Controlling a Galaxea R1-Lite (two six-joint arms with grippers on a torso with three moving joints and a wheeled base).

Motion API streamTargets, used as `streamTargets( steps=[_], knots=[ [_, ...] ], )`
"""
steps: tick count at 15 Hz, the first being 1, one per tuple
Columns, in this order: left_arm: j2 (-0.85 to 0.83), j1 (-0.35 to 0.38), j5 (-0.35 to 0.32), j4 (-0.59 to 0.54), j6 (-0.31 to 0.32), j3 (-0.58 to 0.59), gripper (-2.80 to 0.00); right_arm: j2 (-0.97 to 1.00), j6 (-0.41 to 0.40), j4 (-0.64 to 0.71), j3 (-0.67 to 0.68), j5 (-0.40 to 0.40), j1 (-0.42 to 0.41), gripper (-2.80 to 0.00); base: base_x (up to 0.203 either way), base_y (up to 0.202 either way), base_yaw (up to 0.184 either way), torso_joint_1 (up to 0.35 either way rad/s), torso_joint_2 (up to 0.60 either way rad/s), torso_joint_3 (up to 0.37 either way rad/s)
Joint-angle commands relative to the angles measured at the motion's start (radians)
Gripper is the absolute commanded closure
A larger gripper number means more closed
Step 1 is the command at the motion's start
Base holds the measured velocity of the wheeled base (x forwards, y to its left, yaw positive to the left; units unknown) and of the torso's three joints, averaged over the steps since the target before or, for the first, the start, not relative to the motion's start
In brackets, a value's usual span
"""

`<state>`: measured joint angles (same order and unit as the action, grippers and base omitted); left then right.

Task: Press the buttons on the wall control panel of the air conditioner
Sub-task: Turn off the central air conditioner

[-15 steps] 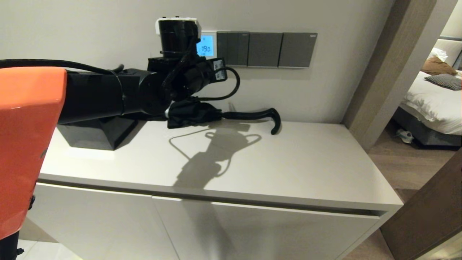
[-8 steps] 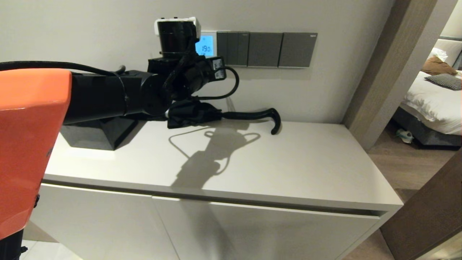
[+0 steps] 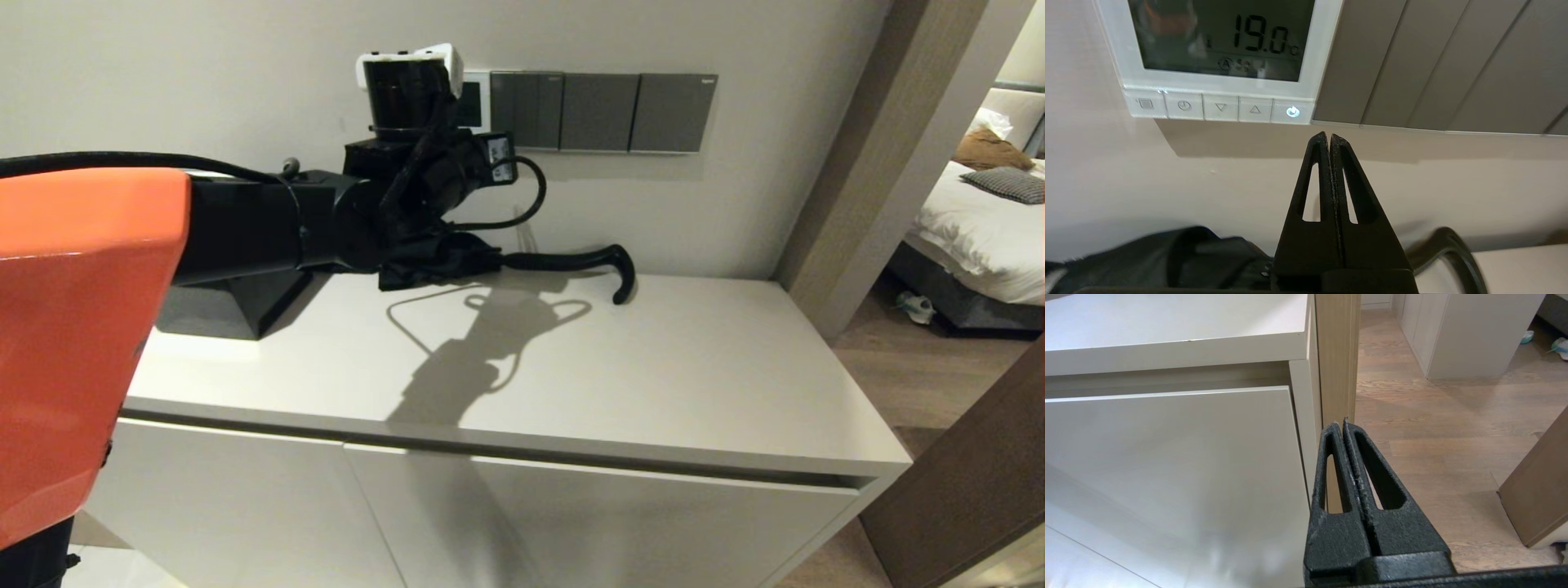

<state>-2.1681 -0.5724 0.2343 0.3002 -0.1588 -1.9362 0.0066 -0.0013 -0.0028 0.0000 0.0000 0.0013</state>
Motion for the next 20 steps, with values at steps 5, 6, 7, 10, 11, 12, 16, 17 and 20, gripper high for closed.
streamTargets(
  steps=[5, 6, 7, 10, 11, 12, 16, 17, 20],
  knots=[
    [-0.013, 0.006, 0.002, 0.017, 0.010, 0.000, 0.00, 0.000, 0.000, 0.000, 0.003, 0.000, 0.000, 0.00, 0.000, 0.000, 0.000, 0.000, 0.00, 0.000],
    [-0.011, 0.006, 0.002, 0.017, 0.008, 0.000, 0.00, 0.000, 0.000, 0.000, 0.003, 0.000, 0.000, 0.00, 0.000, 0.000, 0.000, 0.000, 0.00, 0.000],
    [-0.006, 0.006, 0.002, 0.017, 0.008, 0.000, 0.00, 0.000, 0.000, 0.000, 0.003, 0.000, 0.000, 0.00, 0.000, 0.000, 0.000, 0.000, 0.00, 0.000],
    [-0.006, 0.010, 0.002, 0.017, 0.007, 0.000, 0.00, 0.000, 0.000, 0.000, 0.003, 0.000, 0.000, 0.00, 0.000, 0.000, 0.000, 0.000, 0.00, 0.000],
    [-0.011, 0.015, 0.000, 0.018, 0.009, -0.001, 0.00, 0.000, 0.000, 0.000, 0.003, 0.000, 0.000, 0.00, 0.000, 0.000, 0.000, 0.000, 0.00, 0.000],
    [-0.015, 0.017, -0.002, 0.024, 0.011, -0.002, 0.00, 0.000, 0.000, 0.000, 0.003, 0.000, 0.000, 0.00, 0.000, 0.000, 0.000, 0.000, 0.00, 0.000],
    [-0.049, 0.024, -0.002, 0.092, 0.066, -0.003, 0.00, 0.000, 0.000, 0.000, 0.003, 0.000, 0.000, 0.00, 0.000, 0.000, 0.000, 0.000, 0.00, 0.000],
    [-0.055, 0.026, -0.003, 0.113, 0.079, -0.003, 0.00, 0.000, 0.000, 0.000, 0.003, 0.000, 0.000, 0.00, 0.000, 0.000, 0.000, 0.000, 0.00, 0.000],
    [-0.056, 0.025, -0.003, 0.123, 0.081, -0.003, 0.00, 0.000, 0.000, 0.000, 0.003, 0.000, 0.000, 0.00, 0.000, 0.000, 0.000, 0.000, 0.00, 0.000]
  ],
)
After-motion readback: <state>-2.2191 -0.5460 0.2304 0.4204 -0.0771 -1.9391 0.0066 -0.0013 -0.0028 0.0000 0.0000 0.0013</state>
